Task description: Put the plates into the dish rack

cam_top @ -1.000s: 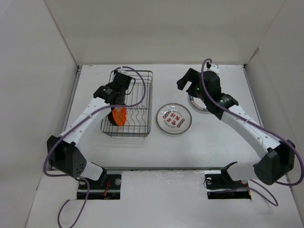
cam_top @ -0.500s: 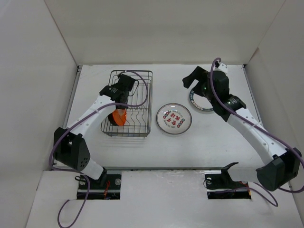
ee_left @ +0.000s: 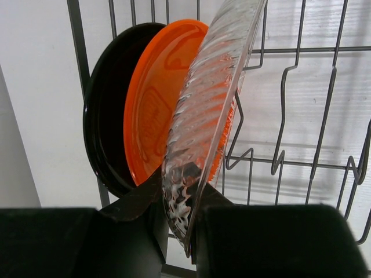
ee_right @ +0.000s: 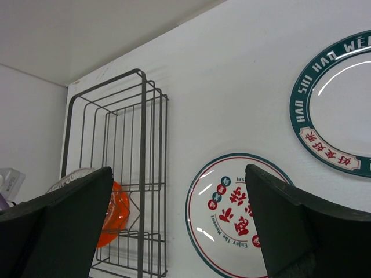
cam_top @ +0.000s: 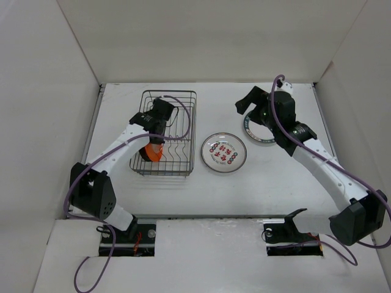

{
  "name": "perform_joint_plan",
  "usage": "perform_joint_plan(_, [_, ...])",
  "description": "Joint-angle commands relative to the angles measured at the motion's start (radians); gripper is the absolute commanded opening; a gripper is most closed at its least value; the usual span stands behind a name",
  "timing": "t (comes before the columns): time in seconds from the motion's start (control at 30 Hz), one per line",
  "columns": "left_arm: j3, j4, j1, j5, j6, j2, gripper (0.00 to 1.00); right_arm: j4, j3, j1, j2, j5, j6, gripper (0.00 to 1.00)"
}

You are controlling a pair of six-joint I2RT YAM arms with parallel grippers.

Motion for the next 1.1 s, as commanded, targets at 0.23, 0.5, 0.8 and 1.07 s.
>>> perform_joint_plan(0.23, [-0.044, -0.015, 0.001, 0.104, 0.012, -0.045, 0.11, 0.042, -0.004, -0.004, -0.022, -0.01, -0.007, 1.0])
perform_joint_plan(0.5, [-0.044, -0.024, 0.001, 0.146, 0.022, -0.076, 0.31, 0.042, -0.004, -0.004, -0.022, -0.028, -0.007, 1.0])
perform_joint_plan(0.8, [0.047, -0.064, 0.001, 0.194, 0.06, -0.065, 0.59, 0.052, -0.013, -0.039, 0.03, -0.053, -0.036, 1.0])
perform_joint_plan(1.07, [0.346, -0.066, 0.001, 0.257, 0.129, -0.019, 1.0, 0.023, -0.092, -0.206, 0.225, -0.332, -0.242, 1.0])
